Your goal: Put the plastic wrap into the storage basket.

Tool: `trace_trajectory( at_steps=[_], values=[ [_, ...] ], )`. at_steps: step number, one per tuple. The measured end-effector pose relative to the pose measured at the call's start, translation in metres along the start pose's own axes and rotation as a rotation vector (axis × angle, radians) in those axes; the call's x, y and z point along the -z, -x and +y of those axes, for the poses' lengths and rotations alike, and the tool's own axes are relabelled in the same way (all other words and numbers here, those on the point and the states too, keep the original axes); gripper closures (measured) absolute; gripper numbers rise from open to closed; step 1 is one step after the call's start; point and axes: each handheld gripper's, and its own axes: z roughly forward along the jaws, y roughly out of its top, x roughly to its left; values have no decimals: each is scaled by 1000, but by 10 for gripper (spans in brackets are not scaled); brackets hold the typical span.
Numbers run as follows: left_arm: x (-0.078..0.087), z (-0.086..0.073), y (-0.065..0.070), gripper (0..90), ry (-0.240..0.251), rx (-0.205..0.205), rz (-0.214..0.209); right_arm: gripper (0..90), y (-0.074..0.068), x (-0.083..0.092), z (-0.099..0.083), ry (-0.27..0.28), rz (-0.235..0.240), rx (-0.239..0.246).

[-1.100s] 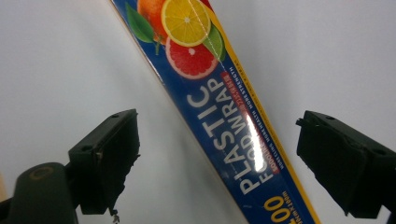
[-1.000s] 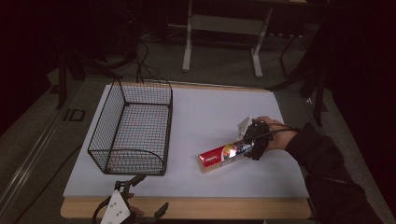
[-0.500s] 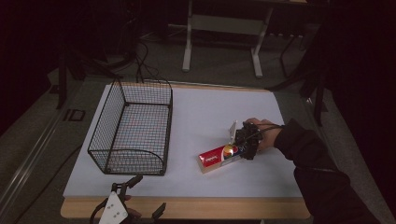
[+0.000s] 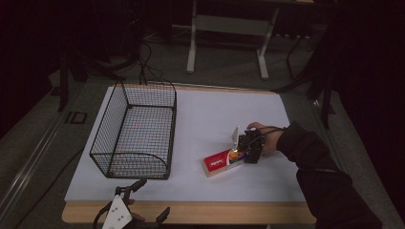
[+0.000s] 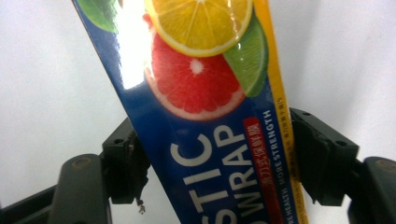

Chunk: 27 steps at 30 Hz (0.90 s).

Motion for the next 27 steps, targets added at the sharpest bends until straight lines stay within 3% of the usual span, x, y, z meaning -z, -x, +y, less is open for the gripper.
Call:
trace_trajectory(
  at_steps=[3, 7, 12, 18, 21, 23, 27],
  values=[
    [0, 0, 0, 19, 4, 1, 0, 310, -1, 3, 0, -1, -11, -9],
    [0, 0, 0, 19, 4, -2, -1, 367, 2, 8, 1, -3, 10, -65],
    [-1, 1, 0, 19, 4, -5, -1, 383, 13, 22, 1, 20, 60, -188],
    [-1, 1, 0, 19, 8, -10, -4, 394, 31, 45, -1, 39, 99, -417],
    [-2, 2, 1, 20, 11, -12, -7, 395, 39, 53, -2, 58, 132, -506],
    [-2, 2, 1, 20, 13, -15, -8, 395, 42, 53, -2, 70, 129, -536],
    [-2, 2, 1, 20, 15, -15, -11, 394, 46, 45, -3, 108, 79, -590]
  ],
)
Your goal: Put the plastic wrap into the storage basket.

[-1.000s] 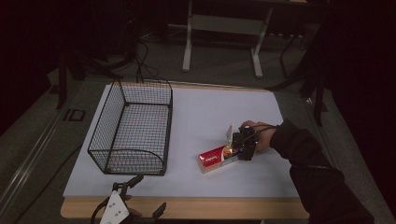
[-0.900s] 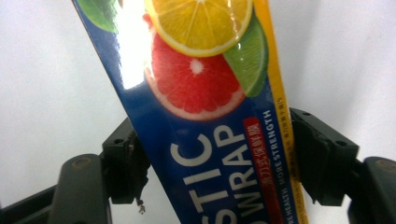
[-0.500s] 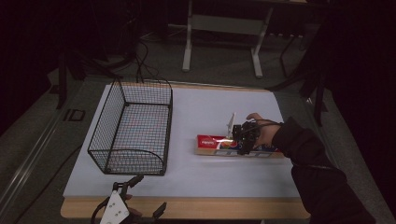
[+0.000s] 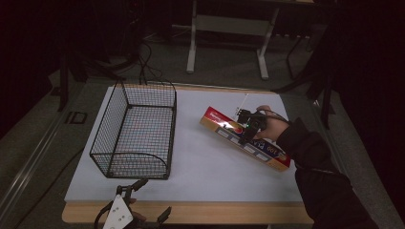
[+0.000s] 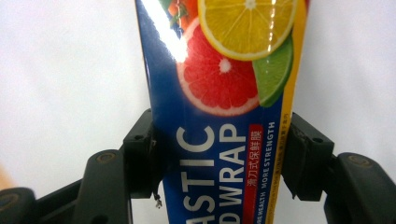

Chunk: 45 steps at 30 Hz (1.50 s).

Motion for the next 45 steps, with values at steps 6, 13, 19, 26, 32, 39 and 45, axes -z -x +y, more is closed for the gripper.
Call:
trace_trajectory(
  at_steps=[6, 13, 19, 26, 32, 39, 45],
  values=[
    [-1, 0, 0, 19, -3, -4, -6, 396, 9, -19, -3, 85, -46, -63],
    [-1, 0, 1, 20, -1, -6, -11, 395, 12, -35, -2, 108, -74, -82],
    [-2, 1, 2, 19, -4, -10, -18, 394, 14, -45, -3, 110, -67, -106],
    [-3, 1, 2, 20, -6, -11, -25, 388, 15, -46, -3, 110, -62, -109],
    [-5, 0, 4, 20, -8, -8, -36, 369, 16, -45, -2, 88, -57, -116],
    [-9, 0, 7, 20, -15, -5, -60, 195, 18, -32, -4, 95, -39, -145],
    [-12, 2, 7, 20, -8, -6, -78, 108, 18, -25, -8, 60, -19, -152]
  ],
)
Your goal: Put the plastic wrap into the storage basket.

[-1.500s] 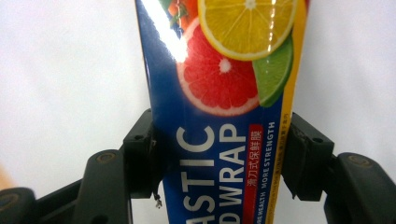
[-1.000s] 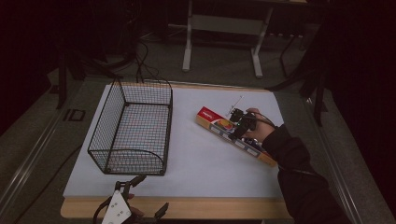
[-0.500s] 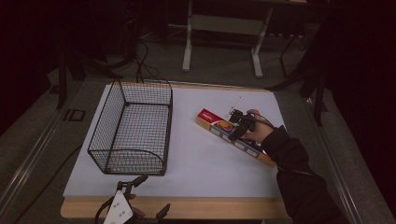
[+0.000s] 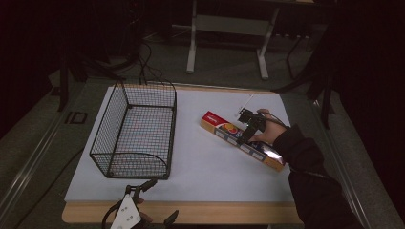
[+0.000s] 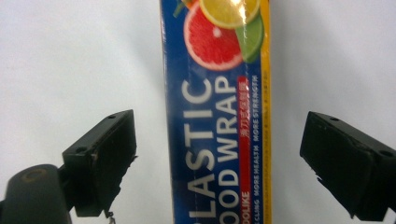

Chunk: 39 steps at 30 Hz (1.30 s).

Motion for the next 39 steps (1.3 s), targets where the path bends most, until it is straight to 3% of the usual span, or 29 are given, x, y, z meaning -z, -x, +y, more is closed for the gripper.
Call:
trace_trajectory(
  at_steps=[6, 16, 20, 32, 34, 37, 39],
  values=[
    [-8, 1, -2, 20, -3, -6, -28, 181, 4, -12, -1, -43, 5, -24],
    [-13, 3, -1, 20, -2, -15, -53, 263, 0, -23, -2, -75, -14, -16],
    [-17, 3, -3, 20, -5, -15, -61, 344, 0, -27, -4, -86, -24, -12],
    [-22, 1, -2, 20, -21, -20, -68, 387, -5, -30, -3, -93, -50, -10],
    [-21, 1, -3, 20, -17, -19, -66, 397, -6, -29, -3, -88, -54, -26],
    [-21, 2, -3, 20, -15, -17, -64, 401, -3, -20, -1, -56, -48, -104],
    [-21, 2, -3, 20, -15, -19, -65, 401, -3, -16, -1, -42, -53, -115]
  ],
)
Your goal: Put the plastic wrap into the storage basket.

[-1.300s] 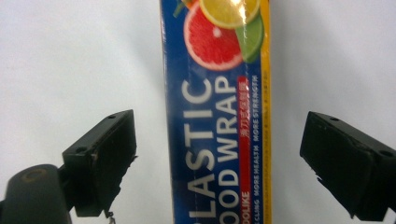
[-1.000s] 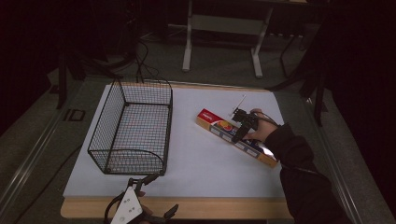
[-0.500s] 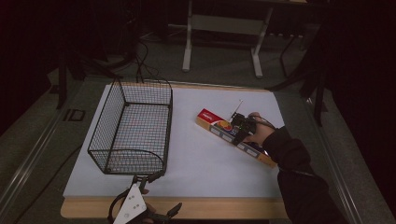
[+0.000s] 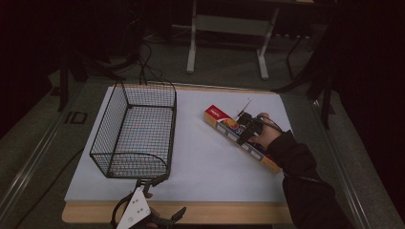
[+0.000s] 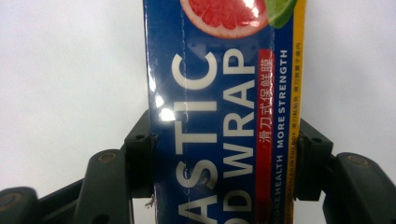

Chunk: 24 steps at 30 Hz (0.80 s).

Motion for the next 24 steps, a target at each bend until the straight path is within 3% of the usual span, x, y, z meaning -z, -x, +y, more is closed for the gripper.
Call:
trace_trajectory(
  at_steps=[7, 8, 12, 19, 24],
  values=[
    [0, 0, 0, 20, 0, -2, -1, 403, 5, 44, 7, 141, -6, -136],
    [0, 0, 0, 20, 0, -2, 0, 403, 3, 56, 9, 183, -14, -166],
    [-1, 0, 0, 20, 1, 1, -1, 403, -2, 73, 14, 238, -25, -203],
    [-2, 0, 0, 20, -2, -1, -3, 402, -15, 92, 21, 300, -39, -209],
    [-2, -1, 0, 20, 0, -2, 5, 402, -29, 105, 28, 376, -38, -218]
  ],
)
